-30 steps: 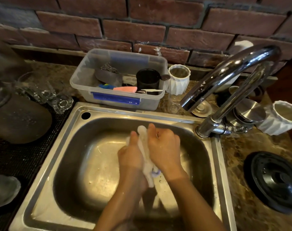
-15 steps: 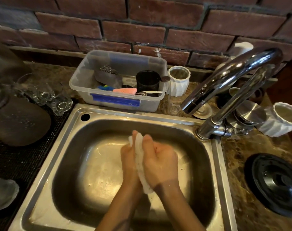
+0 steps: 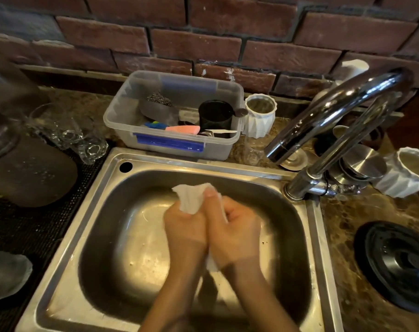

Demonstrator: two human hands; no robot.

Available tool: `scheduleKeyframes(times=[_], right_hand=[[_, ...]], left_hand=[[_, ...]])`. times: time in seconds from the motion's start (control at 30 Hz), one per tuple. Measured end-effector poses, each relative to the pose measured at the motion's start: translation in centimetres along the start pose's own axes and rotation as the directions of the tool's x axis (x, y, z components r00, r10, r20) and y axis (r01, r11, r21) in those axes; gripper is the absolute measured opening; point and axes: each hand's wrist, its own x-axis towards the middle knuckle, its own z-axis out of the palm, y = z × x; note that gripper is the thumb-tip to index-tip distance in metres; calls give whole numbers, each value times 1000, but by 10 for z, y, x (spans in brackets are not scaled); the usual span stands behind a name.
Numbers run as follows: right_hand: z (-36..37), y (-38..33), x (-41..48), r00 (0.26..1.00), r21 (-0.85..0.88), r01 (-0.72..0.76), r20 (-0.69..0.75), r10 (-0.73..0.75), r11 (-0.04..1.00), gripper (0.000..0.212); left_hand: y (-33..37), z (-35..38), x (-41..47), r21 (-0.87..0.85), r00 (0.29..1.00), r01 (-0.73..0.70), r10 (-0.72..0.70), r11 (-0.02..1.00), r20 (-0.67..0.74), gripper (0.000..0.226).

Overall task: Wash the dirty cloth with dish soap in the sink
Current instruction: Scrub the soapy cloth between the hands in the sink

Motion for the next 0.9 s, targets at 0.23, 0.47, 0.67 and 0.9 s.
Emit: scheduleKeyframes(times=[0.23,0.47,0.67,0.9], right_hand=[[13,2,-4,988,-55,-127,84,132,990,55],[15,4,-1,988,-70,-110,102,117,991,52],[25,6,-3,967,-41,-220,122,224,975,49],[29,18,-3,971,-61,-221,80,226,973,49]], left_hand=[[-1,5,-1,-135,984,171,-176,976,-26,34],[-4,4,4,-150,978,187,-198,971,-62,42],[-1,3,10,-193,971,225,-237,955,-42,41],[0,2,11,-154,965,238,-252,959,-76,44]])
